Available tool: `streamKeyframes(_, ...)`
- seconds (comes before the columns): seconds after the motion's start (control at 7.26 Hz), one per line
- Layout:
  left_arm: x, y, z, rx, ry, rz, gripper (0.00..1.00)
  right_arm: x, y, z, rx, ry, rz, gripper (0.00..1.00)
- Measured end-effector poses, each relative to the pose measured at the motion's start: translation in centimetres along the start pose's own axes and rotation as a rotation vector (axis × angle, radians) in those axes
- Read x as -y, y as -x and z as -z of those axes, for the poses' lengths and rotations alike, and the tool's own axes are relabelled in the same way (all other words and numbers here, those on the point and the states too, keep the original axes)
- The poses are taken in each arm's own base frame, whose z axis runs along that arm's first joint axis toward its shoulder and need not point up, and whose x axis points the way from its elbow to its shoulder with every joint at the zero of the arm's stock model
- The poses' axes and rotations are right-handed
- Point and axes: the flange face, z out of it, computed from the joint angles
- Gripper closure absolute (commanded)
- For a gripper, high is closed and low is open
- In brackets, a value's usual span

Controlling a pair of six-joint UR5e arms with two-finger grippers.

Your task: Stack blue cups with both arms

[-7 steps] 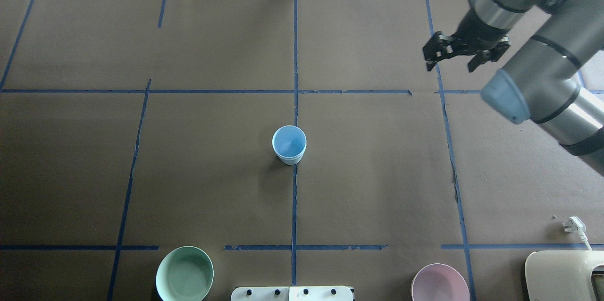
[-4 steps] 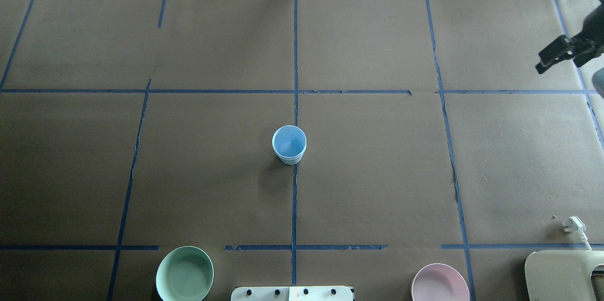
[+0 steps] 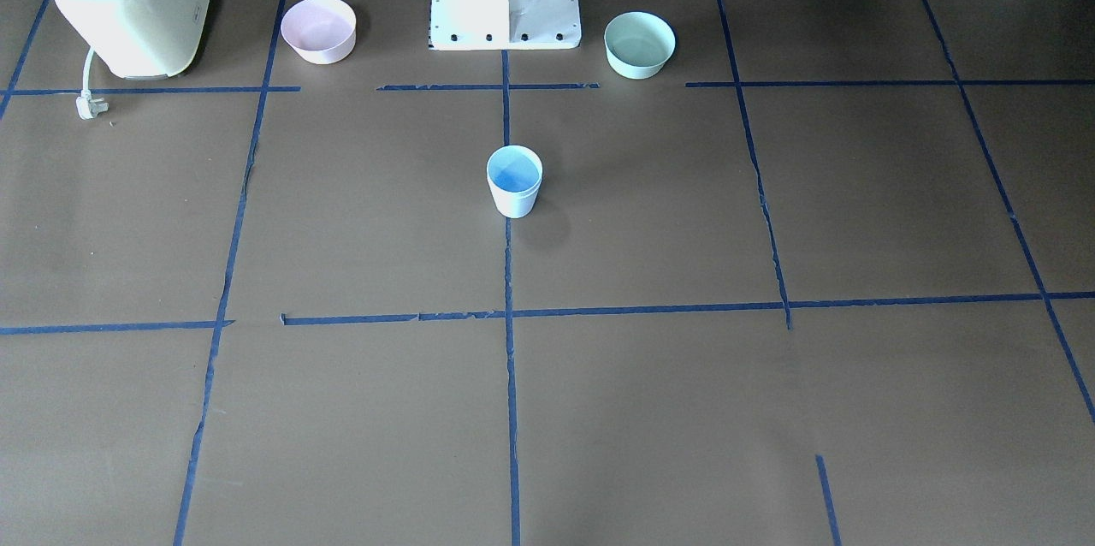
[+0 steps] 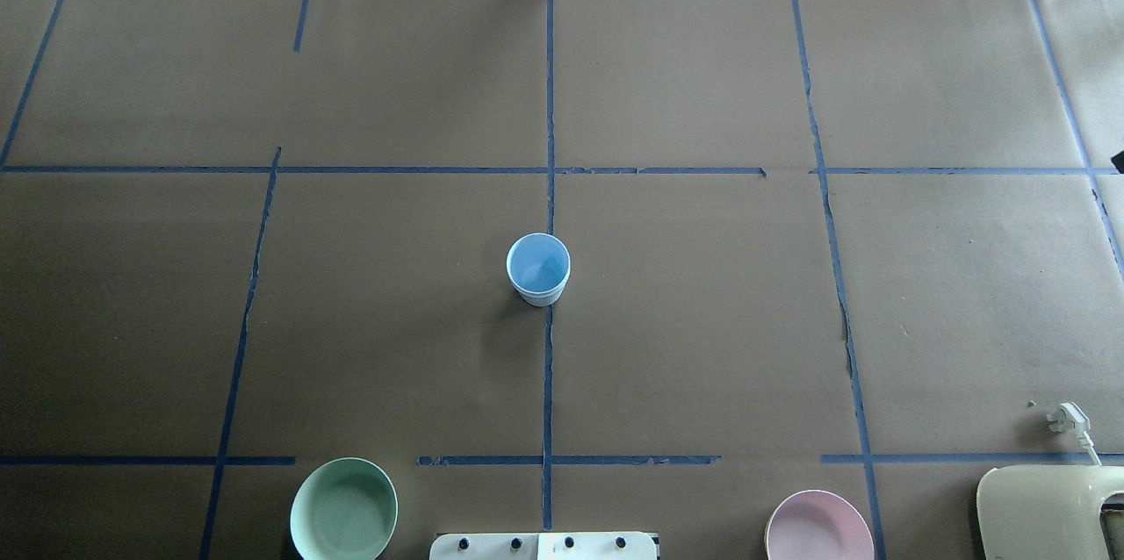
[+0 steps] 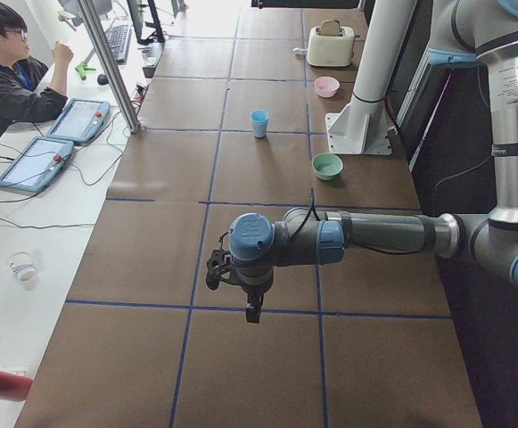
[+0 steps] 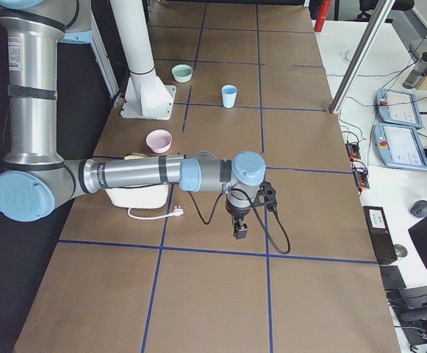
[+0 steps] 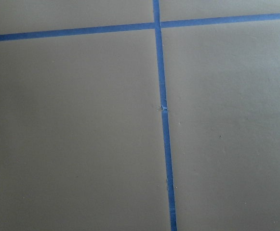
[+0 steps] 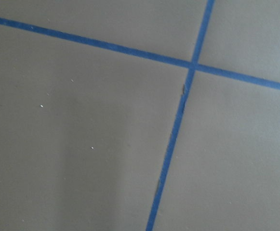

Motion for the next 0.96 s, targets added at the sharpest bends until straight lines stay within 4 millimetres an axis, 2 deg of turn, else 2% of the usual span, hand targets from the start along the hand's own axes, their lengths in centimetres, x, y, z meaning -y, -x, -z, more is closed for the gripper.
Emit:
streamKeyframes(0.14, 0.0, -0.1, 0.1, 0.000, -0.001, -0.002, 0.00, -2.4, -1.7, -0.3, 0.002, 0.005, -0.035, 0.00)
streamKeyframes(0.28, 0.0, -0.1, 0.1, 0.000, -0.001, -0.002, 0.00, -4.0, -2.6, -0.6, 0.003, 0.010, -0.062, 0.00)
streamKeyframes(0.41, 0.0, -0.1, 0.1, 0.000, -0.001, -0.002, 0.00, -4.7, -3.0, -0.8, 0.004, 0.013, -0.079, 0.00)
streamKeyframes(0.96, -0.2, 0.0, -0.1, -0.002, 0.002, 0.001, 0.00, -5.0, -3.2, -0.9, 0.006, 0.016, -0.095, 0.00)
